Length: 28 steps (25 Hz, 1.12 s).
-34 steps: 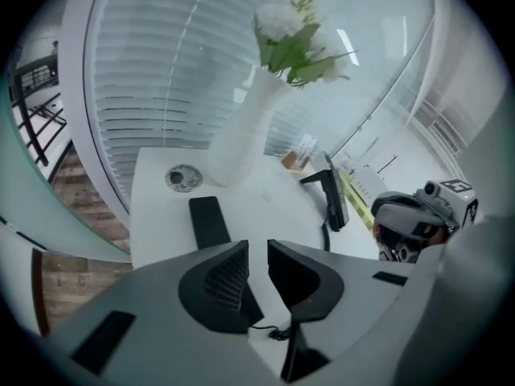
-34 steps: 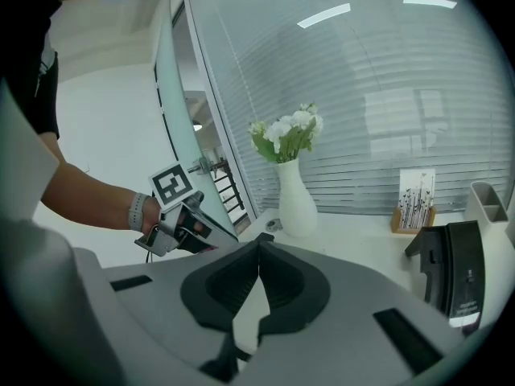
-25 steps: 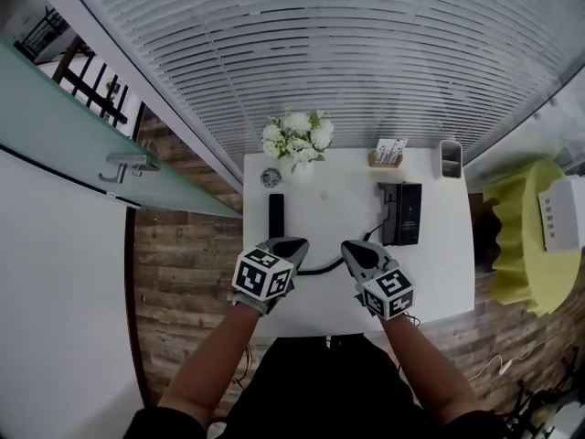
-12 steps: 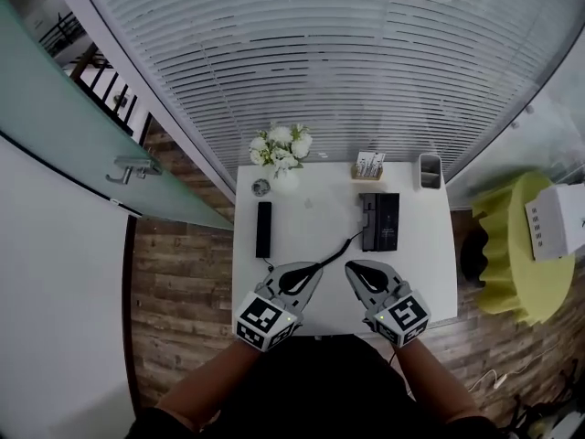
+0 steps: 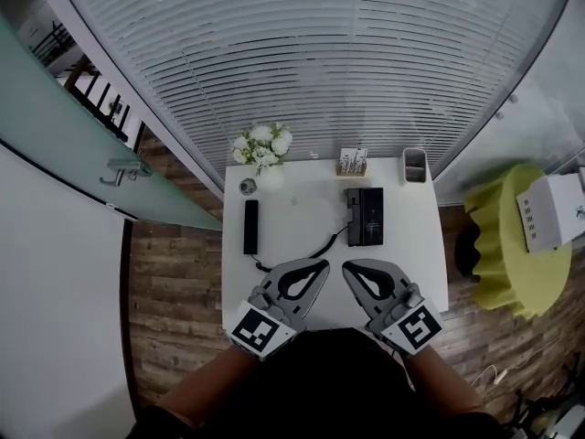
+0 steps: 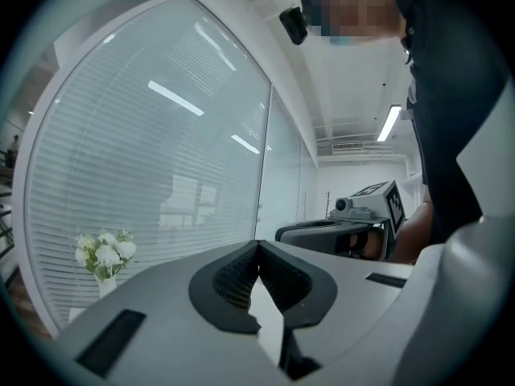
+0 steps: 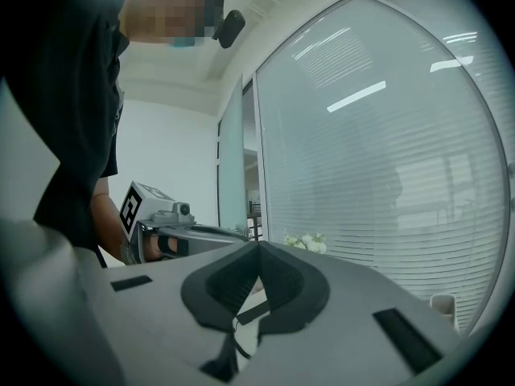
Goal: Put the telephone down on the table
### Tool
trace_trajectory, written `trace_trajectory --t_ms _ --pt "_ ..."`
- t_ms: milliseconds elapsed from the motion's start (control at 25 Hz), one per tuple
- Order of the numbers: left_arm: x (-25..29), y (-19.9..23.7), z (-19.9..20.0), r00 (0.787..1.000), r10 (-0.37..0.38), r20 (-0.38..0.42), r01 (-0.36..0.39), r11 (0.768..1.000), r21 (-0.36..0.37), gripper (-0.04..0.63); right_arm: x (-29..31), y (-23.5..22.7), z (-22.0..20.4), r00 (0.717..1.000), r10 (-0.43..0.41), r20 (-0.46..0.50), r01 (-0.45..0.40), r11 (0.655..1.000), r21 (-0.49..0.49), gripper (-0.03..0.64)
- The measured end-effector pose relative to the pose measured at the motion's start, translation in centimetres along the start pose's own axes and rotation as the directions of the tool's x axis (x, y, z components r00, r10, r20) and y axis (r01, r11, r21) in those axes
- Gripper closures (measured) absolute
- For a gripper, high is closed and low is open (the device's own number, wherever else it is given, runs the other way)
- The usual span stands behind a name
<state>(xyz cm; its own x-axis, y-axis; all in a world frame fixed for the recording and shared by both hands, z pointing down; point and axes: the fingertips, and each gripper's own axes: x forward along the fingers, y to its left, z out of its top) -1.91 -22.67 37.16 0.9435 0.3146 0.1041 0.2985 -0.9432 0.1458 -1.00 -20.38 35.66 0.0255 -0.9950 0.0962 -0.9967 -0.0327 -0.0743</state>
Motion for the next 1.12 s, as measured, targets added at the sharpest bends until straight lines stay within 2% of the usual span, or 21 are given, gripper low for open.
trace_trajectory --t_ms 320,840,1120 --pt "0.1 -1.4 1.0 0.999 -0.009 0.031 0.008 1.000 0.018 0.586 -0.9 -0.1 0.6 1.000 -0.003 0.015 0.003 1.000 0.001 0.595" --pt "-0.4 -1.5 1.2 0.999 -0.016 0.038 0.015 0.999 0.044 0.586 -0.9 0.4 1.0 1.000 -0.023 0.017 0.024 0.999 -0.032 0.595" --pt "-0.2 -1.0 1.2 0.999 -0.011 0.038 0.009 0.999 0.039 0.586 -0.6 0.0 1.0 0.999 -0.033 0.031 0.033 0.999 0.017 0.595"
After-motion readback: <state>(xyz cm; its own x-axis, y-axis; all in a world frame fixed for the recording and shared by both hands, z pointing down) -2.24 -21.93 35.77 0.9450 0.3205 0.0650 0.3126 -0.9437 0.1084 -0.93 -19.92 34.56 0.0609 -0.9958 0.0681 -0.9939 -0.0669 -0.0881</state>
